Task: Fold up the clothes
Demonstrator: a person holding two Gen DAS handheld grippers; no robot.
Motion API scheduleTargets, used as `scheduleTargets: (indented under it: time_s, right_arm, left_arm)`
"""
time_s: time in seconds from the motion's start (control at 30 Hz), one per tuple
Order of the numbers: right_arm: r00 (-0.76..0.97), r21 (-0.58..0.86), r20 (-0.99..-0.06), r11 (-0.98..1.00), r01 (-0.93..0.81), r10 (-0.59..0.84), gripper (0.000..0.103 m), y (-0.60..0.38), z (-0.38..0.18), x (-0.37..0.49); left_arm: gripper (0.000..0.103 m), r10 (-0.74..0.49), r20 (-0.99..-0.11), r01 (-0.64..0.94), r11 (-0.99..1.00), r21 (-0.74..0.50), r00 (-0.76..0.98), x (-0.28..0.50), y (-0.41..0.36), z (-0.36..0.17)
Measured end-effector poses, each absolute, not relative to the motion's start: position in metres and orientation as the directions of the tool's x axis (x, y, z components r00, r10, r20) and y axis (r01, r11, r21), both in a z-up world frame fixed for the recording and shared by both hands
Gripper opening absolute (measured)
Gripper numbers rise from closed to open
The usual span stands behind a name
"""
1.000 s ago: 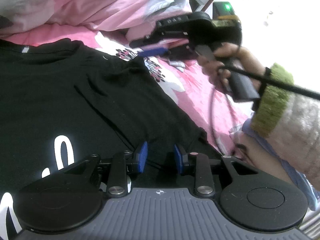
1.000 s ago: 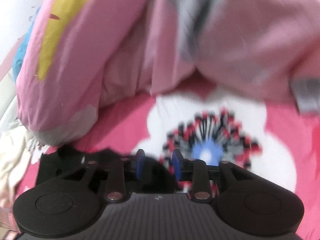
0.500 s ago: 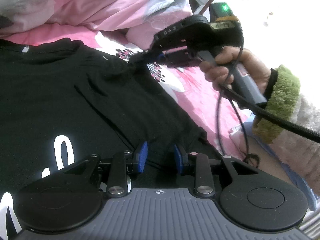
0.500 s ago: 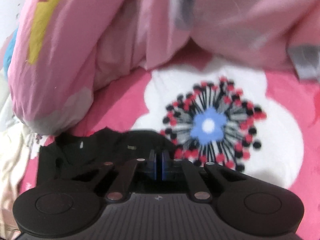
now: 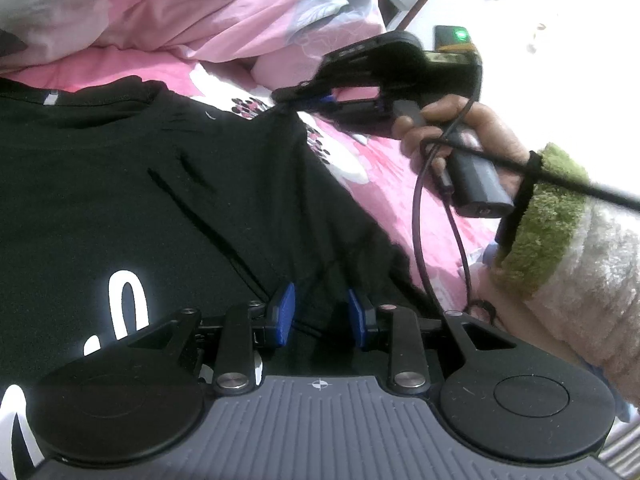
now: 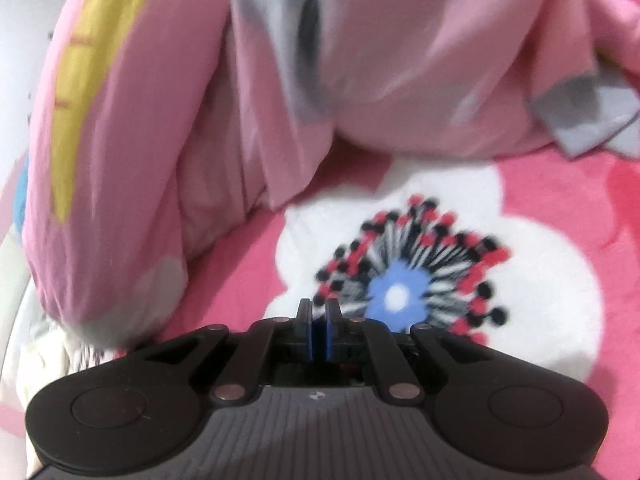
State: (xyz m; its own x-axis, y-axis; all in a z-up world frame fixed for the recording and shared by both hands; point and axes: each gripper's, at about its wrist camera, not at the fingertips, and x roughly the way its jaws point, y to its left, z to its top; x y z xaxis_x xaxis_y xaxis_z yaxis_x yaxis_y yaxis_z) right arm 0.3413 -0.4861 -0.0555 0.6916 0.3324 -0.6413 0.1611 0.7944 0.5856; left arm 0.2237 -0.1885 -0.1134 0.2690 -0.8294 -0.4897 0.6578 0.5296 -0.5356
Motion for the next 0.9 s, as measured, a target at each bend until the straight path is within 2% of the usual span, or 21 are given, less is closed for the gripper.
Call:
scheduleTargets:
  time_s: [0.1, 0.2, 0.43, 0.6, 0.63, 0.67, 0.7, 0.83, 0.9]
  right_arm:
    - [0.699, 0.58, -0.641, 0.797, 0.17, 0.317, 0.008, -0.494, -0.043, 0.331]
    - [0.665, 0.534, -0.68, 0.83, 0.16, 0.31, 0.011, -0.49, -0.032, 0.311]
    - [0.506, 0.436, -0.801, 0.891, 0.125, 0.321, 0.035, -0.467, -0.036, 0.255]
    - [0.445, 0.418, -0.829, 0.904, 0.09, 0.339, 0.037, -0.452, -0.044, 0.226]
    - [0.438, 0.41, -0.833, 0.909, 0.081, 0.337, 0.035, -0.449, -0.046, 0.222]
    - [0.431, 0.401, -0.838, 0.913, 0.072, 0.334, 0.013, -0.446, -0.048, 0.218]
    - [0.424, 0.392, -0.843, 0.918, 0.063, 0.331, 0.007, -0.443, -0.049, 0.214]
    - [0.444, 0.303, -0.857, 0.953, 0.026, 0.26, 0.006, -0.439, -0.041, 0.202]
    - [0.428, 0.213, -0.884, 0.977, 0.011, 0.188, 0.006, -0.436, -0.049, 0.198]
  left_arm:
    - [0.029, -0.83, -0.489, 0.657, 0.529, -0.537, 0.268, 0.224, -0.189, -0.114]
    - [0.029, -0.831, -0.488, 0.656, 0.528, -0.54, 0.268, 0.223, -0.188, -0.113]
    - [0.029, -0.84, -0.475, 0.643, 0.519, -0.563, 0.262, 0.226, -0.185, -0.113]
    - [0.029, -0.844, -0.467, 0.641, 0.515, -0.569, 0.263, 0.226, -0.185, -0.113]
    - [0.029, -0.845, -0.466, 0.642, 0.514, -0.569, 0.264, 0.226, -0.185, -0.113]
    - [0.029, -0.845, -0.465, 0.642, 0.514, -0.569, 0.264, 0.226, -0.185, -0.113]
    - [0.029, -0.846, -0.462, 0.643, 0.512, -0.569, 0.265, 0.227, -0.184, -0.113]
    - [0.029, -0.847, -0.46, 0.65, 0.509, -0.564, 0.265, 0.227, -0.185, -0.113]
    - [0.029, -0.848, -0.461, 0.654, 0.507, -0.561, 0.262, 0.227, -0.186, -0.113]
